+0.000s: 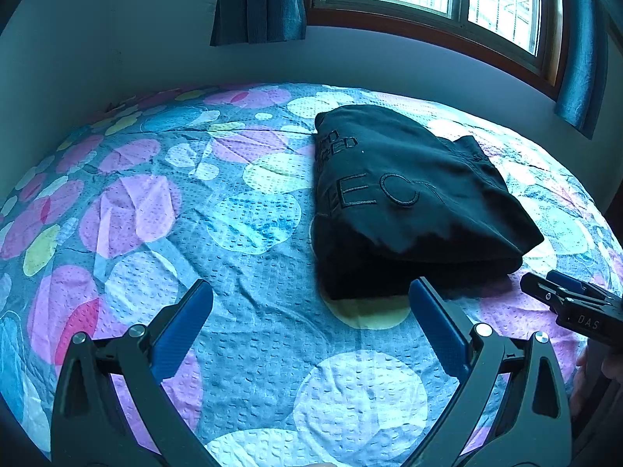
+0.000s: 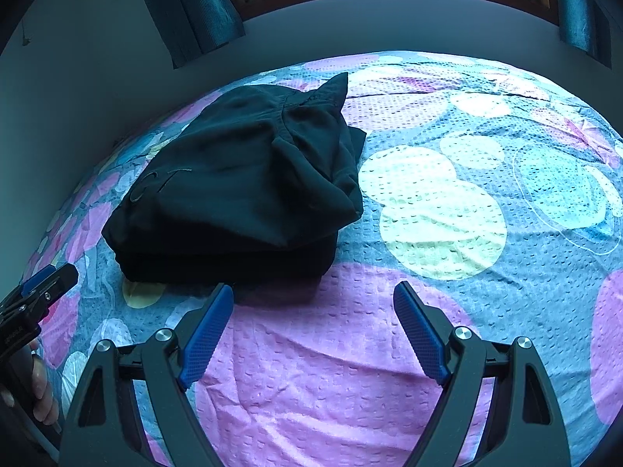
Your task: Fold small clothes
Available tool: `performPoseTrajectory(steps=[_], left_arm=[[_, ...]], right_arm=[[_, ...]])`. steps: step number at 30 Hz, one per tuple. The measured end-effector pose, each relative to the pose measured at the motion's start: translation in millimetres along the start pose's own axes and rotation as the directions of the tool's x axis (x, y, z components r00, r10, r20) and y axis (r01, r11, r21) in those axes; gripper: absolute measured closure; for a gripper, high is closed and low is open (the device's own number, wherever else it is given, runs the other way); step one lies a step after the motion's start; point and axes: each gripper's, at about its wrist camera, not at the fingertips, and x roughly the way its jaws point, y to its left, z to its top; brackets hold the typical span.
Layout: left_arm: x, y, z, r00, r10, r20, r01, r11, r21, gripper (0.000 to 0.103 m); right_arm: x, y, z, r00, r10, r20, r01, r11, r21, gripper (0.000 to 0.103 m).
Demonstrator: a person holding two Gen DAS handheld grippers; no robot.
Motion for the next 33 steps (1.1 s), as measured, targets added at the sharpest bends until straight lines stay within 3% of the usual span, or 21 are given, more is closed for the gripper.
performPoseTrajectory(steps=[29, 33], left_arm=[[1.2, -2.0, -0.5, 1.000, 0.000, -0.017, 0.000, 1.000, 0.008, 0.002], [-10.9, 1.8, 1.1, 0.999, -0.011, 0.052, 0.011, 1.000, -0.005, 0.002]], right_arm=[[8.1, 4.5, -4.3, 0.999, 0.009, -0.031, -0.009, 1.000, -0.012, 0.020], [8.9, 4.7, -5.0, 0.999, 0.013, -0.034, -0.014, 1.000, -0.014, 0.020]])
